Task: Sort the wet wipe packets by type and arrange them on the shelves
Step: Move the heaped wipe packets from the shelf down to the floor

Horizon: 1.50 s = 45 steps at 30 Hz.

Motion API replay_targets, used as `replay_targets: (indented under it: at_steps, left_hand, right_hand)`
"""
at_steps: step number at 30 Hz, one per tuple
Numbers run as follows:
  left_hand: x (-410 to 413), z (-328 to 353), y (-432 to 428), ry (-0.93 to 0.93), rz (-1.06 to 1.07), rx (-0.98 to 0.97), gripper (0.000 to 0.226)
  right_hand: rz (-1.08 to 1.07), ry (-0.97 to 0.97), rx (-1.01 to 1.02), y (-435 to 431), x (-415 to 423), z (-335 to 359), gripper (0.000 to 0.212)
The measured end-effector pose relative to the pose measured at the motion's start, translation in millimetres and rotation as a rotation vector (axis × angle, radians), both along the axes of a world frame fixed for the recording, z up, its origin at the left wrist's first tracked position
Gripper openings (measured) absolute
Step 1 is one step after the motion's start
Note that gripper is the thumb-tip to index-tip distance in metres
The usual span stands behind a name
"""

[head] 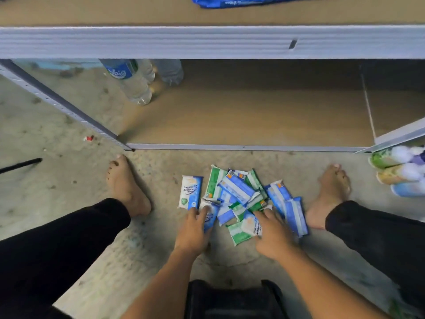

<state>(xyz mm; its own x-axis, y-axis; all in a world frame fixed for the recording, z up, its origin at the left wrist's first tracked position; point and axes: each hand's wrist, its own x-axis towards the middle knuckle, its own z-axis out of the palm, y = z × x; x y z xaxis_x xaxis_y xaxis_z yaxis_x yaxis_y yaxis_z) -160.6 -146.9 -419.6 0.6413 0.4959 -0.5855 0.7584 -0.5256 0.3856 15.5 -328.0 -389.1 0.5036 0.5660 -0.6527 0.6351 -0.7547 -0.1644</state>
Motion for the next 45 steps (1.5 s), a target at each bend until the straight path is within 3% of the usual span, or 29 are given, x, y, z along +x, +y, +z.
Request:
replay_targets:
  at_steps: [4,10,17,24,29,32,38,45]
  left_hand:
    - [6,-3,0,0.049,-0.001,-0.023,0.062]
    - [9,8,5,0.075,-0.032,0.028,0.058]
    - [24,55,27,0.024,-0.103,0.131,0.045]
    - [53,170,87,-0.262,-0.208,0.294,0.038]
    - [61,288,148,-0.594,-0.132,0.545,0.021]
    - [61,344,182,-0.694,-0.095,0.64,0.016]
    - [67,387,241,-0.806,-0.003,0.715,0.019]
    - [92,380,281,-0.836,0.196,0.63,0.026]
  right_hand:
    - [0.054,-0.051,-0.045,0,-2,-5,0.083]
    - [0.025,-0.074,-0.034,5,-1,3,0.071]
    - [-0.114,-0.072,0.202,47,9,53,0.053]
    - [-0.155,-0.123,0.725,125,22,162,0.037]
    - [-0.019,-0.196,0.991,184,29,254,0.029]
    - [0.085,-0.29,1.1,218,33,298,0.026]
    - [0.155,-0.429,1.1,285,50,347,0.033]
    - [0.198,-0.563,0.828,343,91,360,0.051]
